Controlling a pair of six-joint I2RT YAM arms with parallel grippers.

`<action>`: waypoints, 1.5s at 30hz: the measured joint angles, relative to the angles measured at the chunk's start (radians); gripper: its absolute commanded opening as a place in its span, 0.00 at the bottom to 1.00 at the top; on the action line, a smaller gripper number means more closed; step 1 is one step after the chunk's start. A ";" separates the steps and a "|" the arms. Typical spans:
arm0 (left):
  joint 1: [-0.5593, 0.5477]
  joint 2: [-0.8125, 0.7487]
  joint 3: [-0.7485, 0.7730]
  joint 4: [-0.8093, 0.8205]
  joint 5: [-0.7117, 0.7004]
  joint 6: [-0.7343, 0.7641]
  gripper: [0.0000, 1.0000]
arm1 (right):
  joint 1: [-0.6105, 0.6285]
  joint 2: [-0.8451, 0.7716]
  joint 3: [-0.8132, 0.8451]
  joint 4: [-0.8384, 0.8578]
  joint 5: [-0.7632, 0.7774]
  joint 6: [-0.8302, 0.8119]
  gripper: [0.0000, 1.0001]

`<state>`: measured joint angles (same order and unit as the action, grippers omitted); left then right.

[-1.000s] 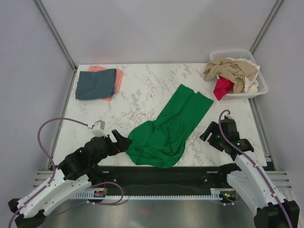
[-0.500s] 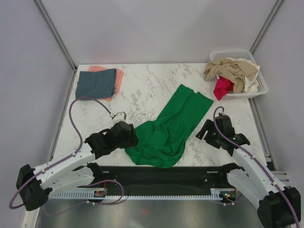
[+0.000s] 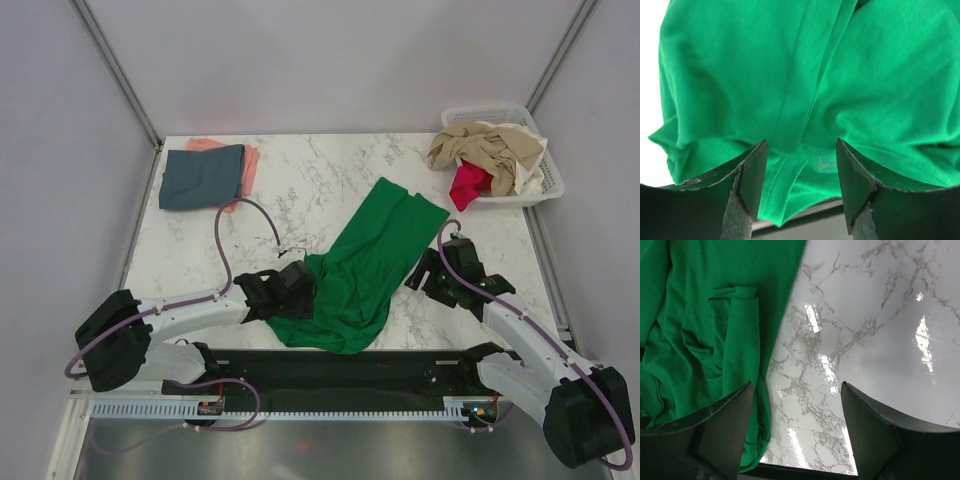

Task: Fold and stack the t-shirts
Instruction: Flatten the tshirt out

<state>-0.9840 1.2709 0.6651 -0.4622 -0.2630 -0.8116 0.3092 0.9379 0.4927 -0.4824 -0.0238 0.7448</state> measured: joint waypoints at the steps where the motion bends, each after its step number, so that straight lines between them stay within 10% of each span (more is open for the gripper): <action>1: 0.000 0.016 0.008 0.004 -0.003 0.007 0.66 | 0.001 0.000 -0.002 0.003 0.000 0.000 0.79; 7: 0.000 0.077 0.024 0.021 -0.026 0.029 0.60 | 0.003 0.000 -0.019 0.014 0.000 0.000 0.79; 13: 0.003 0.079 0.024 0.024 -0.036 0.037 0.23 | 0.008 0.000 -0.029 0.019 0.000 0.000 0.79; 17: 0.008 0.077 0.024 0.025 -0.048 0.043 0.16 | 0.013 0.000 -0.032 0.022 0.000 0.000 0.79; 19: 0.011 0.076 0.025 0.025 -0.050 0.044 0.20 | 0.015 0.000 -0.038 0.024 0.000 0.000 0.79; 23: 0.016 0.071 0.029 0.023 -0.050 0.055 0.65 | 0.019 0.000 -0.048 0.026 0.000 0.000 0.79; 26: 0.017 0.035 0.029 0.018 -0.051 0.057 0.70 | 0.021 -0.003 -0.054 0.027 0.000 0.000 0.79; 33: 0.031 -0.026 0.091 0.016 -0.061 0.103 0.72 | 0.027 -0.001 -0.072 0.037 0.001 0.001 0.79; 45: 0.116 0.336 0.361 0.075 -0.059 0.245 0.56 | 0.042 -0.015 -0.079 0.051 0.001 0.000 0.79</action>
<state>-0.8684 1.6066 1.0264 -0.3870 -0.3218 -0.5671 0.3515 0.9226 0.4133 -0.4313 -0.0231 0.7444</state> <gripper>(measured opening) 0.582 0.787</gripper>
